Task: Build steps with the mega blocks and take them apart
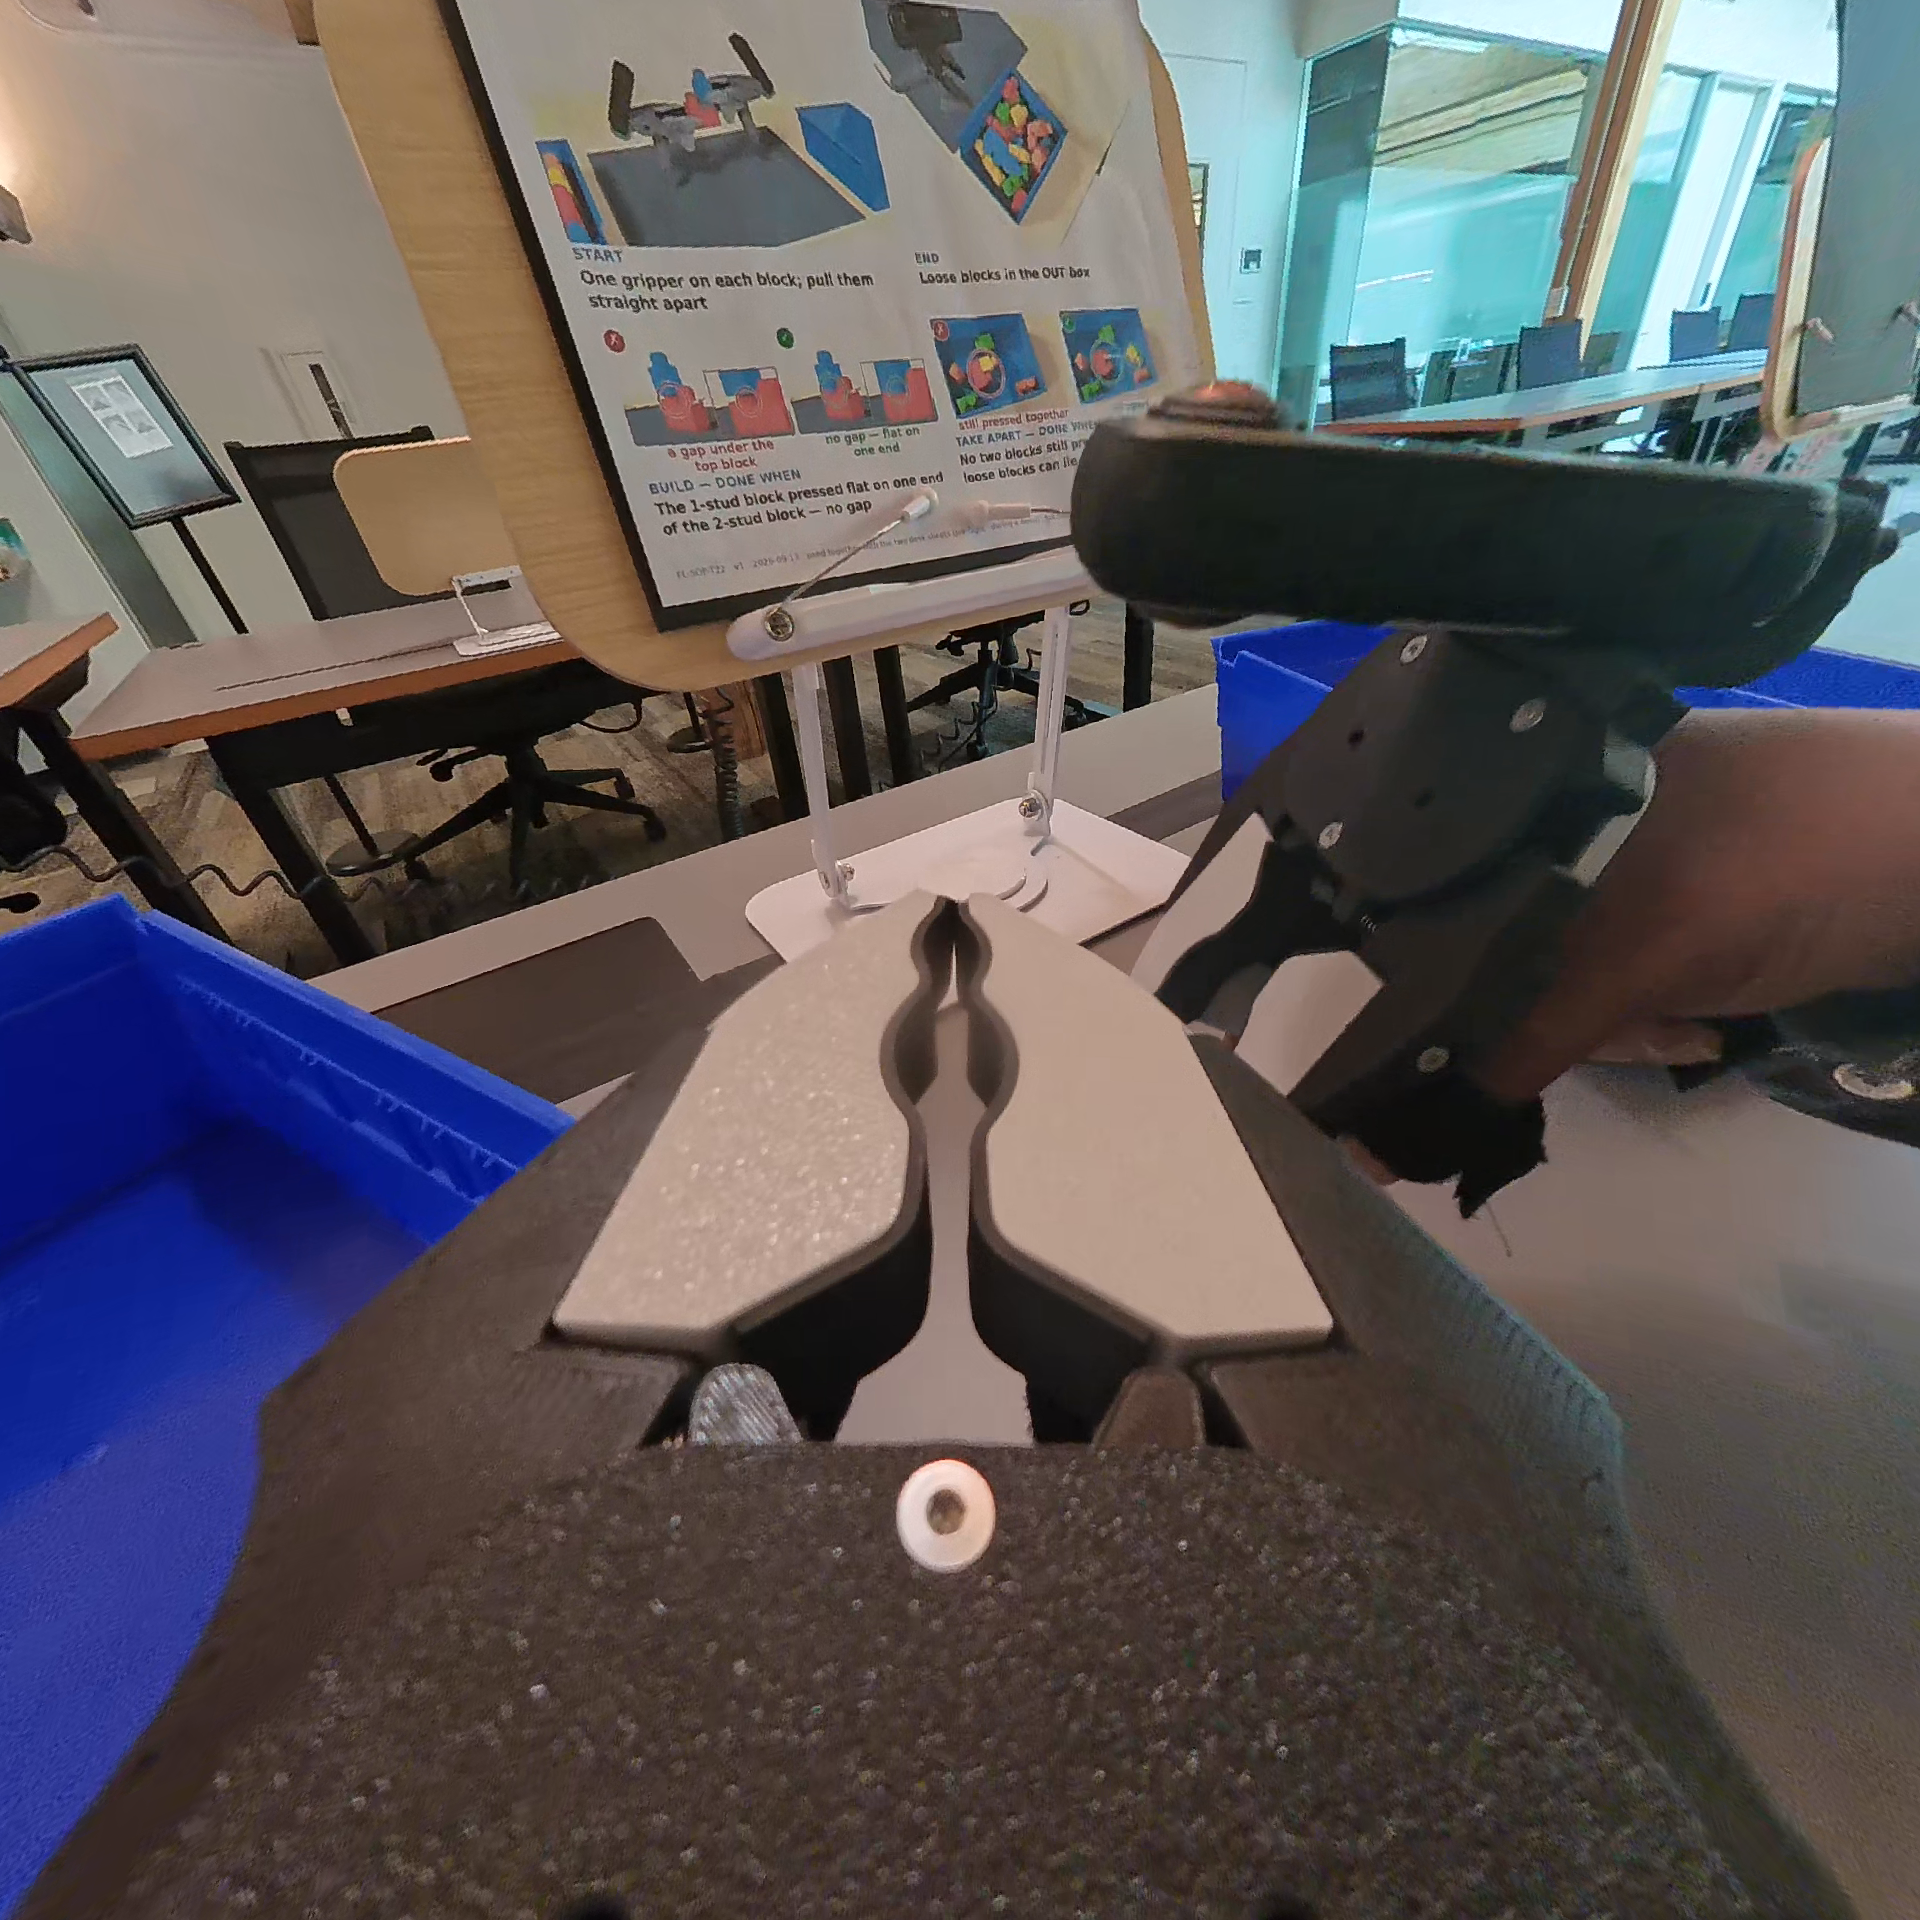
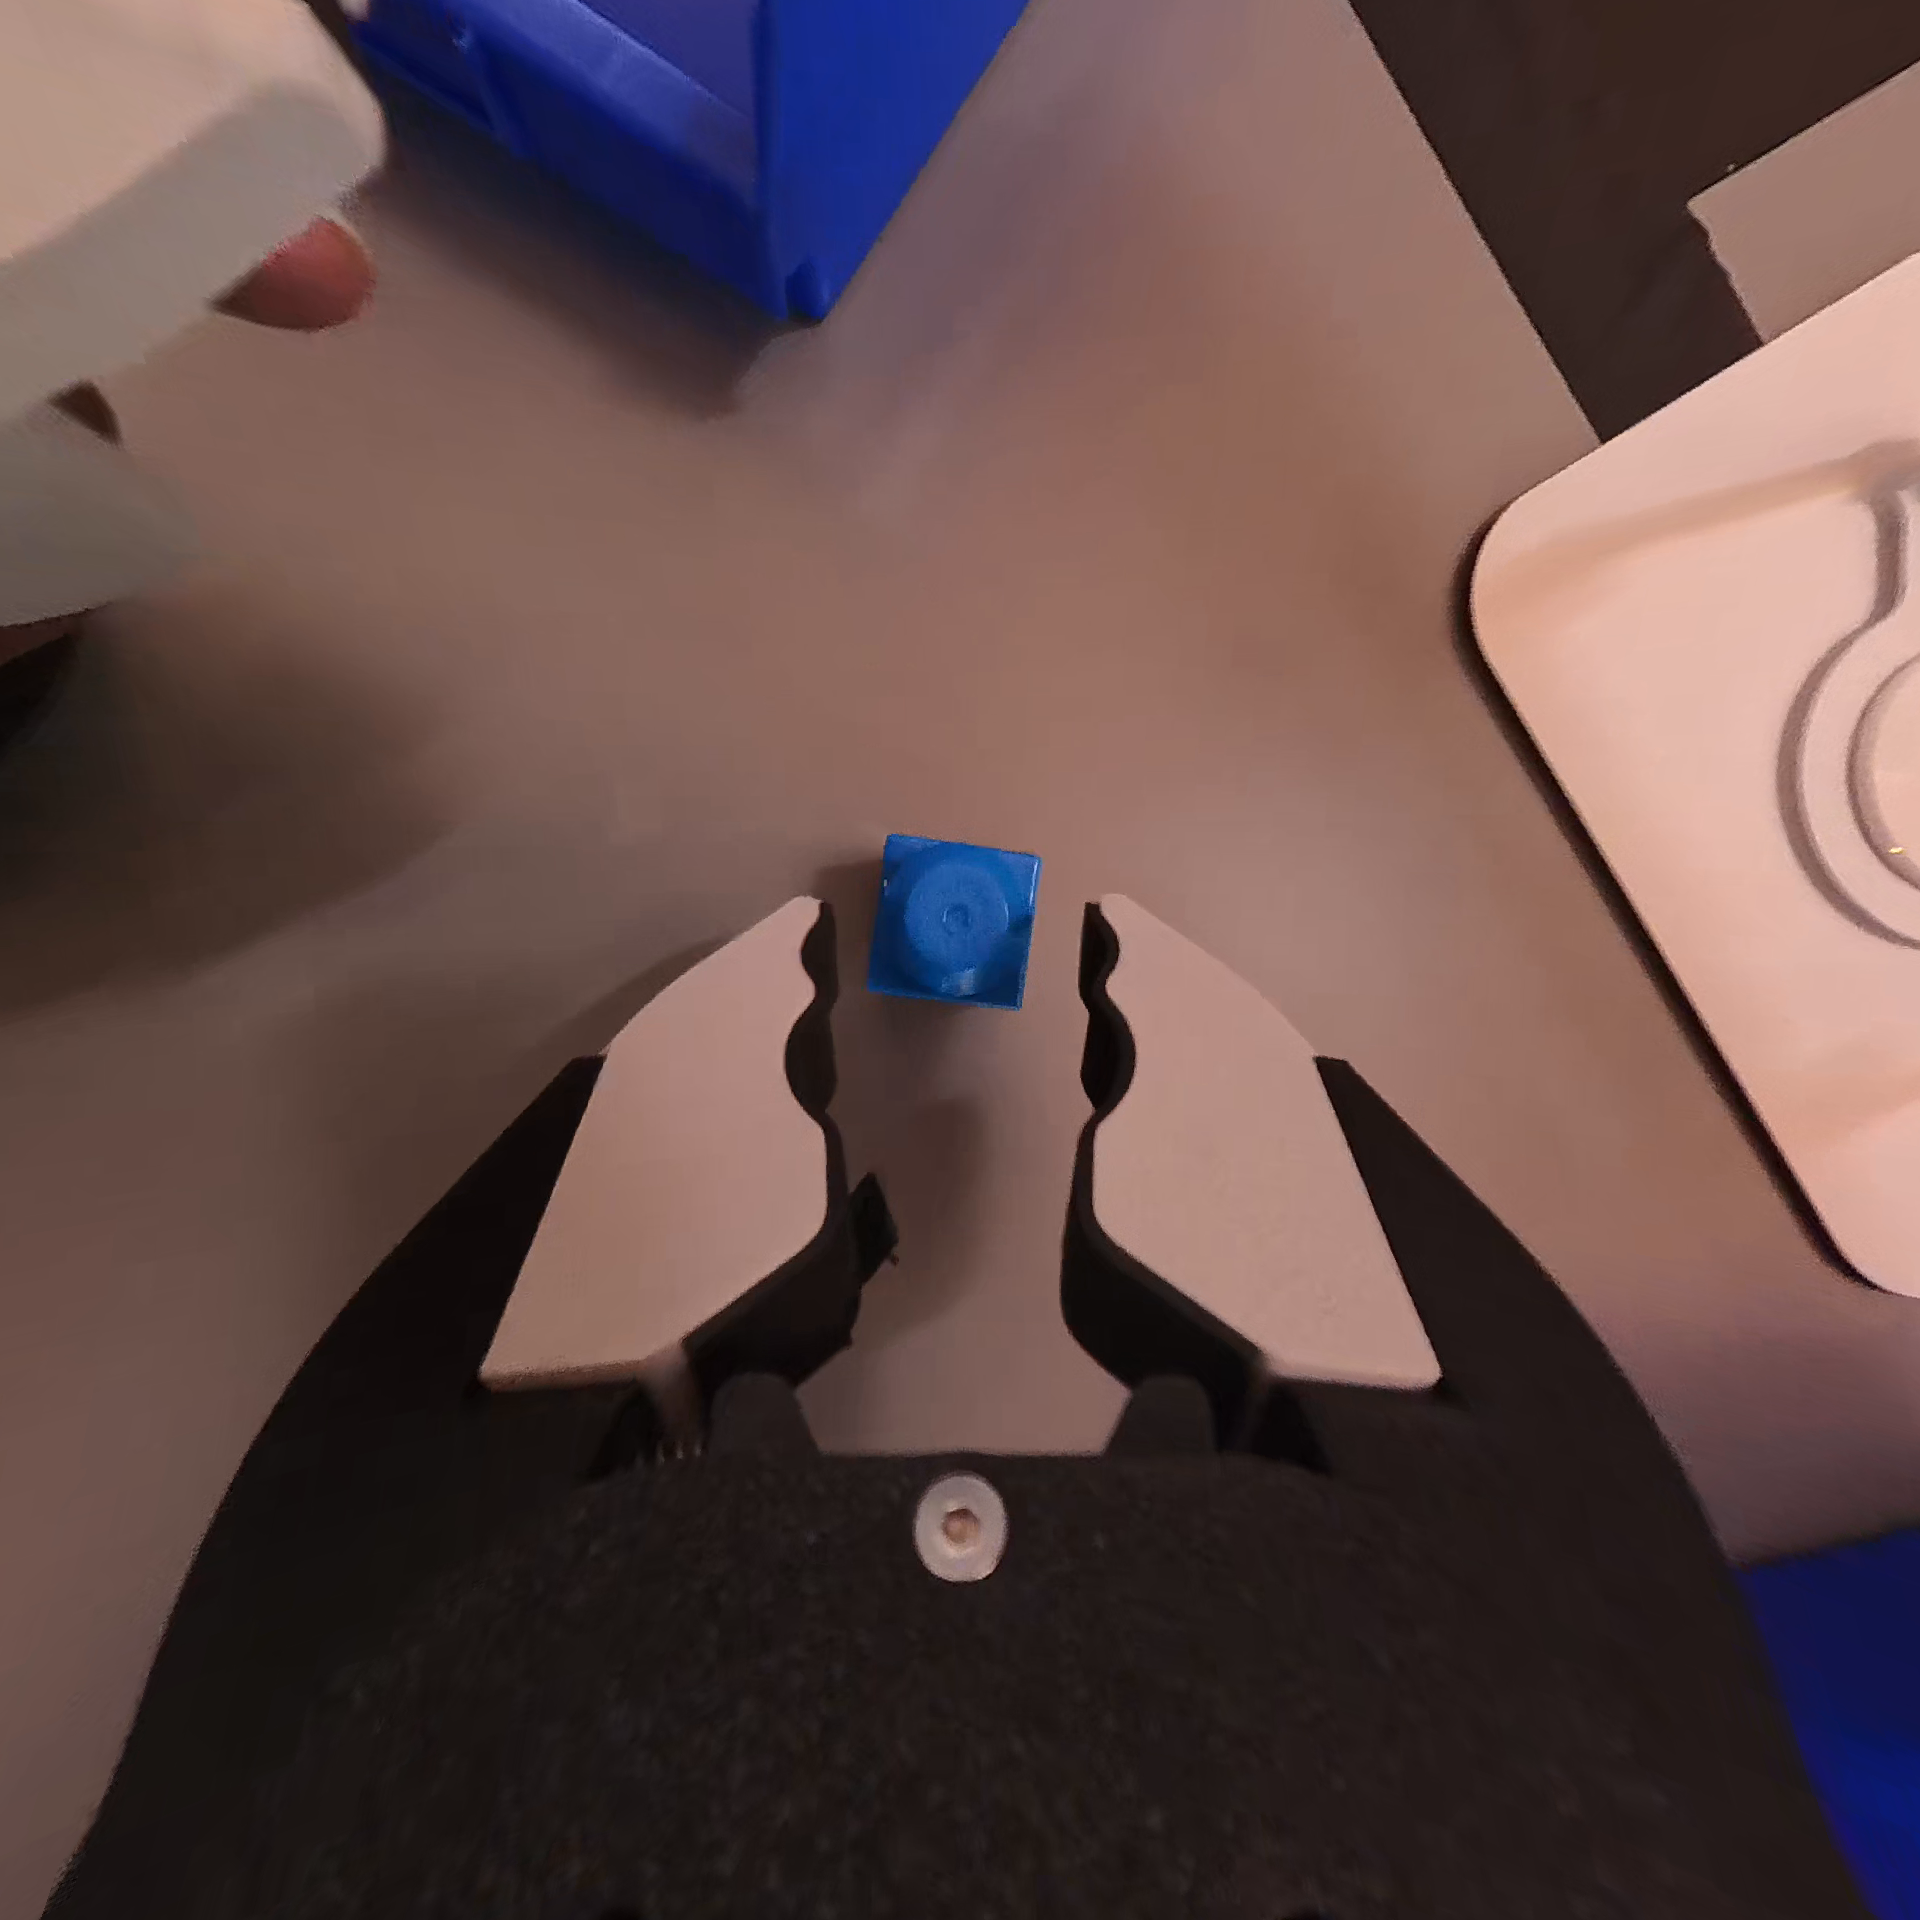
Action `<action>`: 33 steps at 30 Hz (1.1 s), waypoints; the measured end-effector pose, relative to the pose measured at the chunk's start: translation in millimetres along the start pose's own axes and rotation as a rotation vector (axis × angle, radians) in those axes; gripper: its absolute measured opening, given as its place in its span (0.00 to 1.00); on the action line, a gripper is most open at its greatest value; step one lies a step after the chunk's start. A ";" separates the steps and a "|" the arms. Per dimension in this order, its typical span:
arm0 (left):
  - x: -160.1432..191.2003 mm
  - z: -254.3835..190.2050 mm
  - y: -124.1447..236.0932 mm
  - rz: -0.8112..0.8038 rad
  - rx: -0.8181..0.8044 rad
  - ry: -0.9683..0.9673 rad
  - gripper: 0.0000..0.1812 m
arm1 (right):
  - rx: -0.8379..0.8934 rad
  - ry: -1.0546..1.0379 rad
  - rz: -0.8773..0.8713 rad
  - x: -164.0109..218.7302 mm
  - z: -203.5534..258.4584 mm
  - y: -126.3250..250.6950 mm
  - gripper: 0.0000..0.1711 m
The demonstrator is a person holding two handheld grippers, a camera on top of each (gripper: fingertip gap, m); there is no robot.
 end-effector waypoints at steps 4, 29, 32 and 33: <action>-0.7 -0.1 0.2 -0.002 0.000 0.001 0.00 | 0.018 -0.013 0.011 2.5 -0.3 -6.5 0.17; 3.7 -6.0 -2.1 0.020 0.010 -0.014 0.00 | 0.204 0.195 0.061 120.6 -166.0 232.5 0.17; 4.8 -7.9 -2.7 0.023 0.011 -0.020 0.00 | 0.186 0.181 0.128 160.6 -175.6 222.0 0.17; 5.1 -8.4 -2.9 0.024 0.011 -0.022 0.00 | 0.180 0.174 0.142 171.0 -177.6 217.3 0.17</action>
Point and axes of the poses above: each gripper's, where its closed fingertips meet, y back along the fingers, x out of its underside, z = x × y across the jaws, the point moved 3 cm from there along y, back along the fingers, and after that the axes turned 3 degrees about x, right-handed, at the moved point
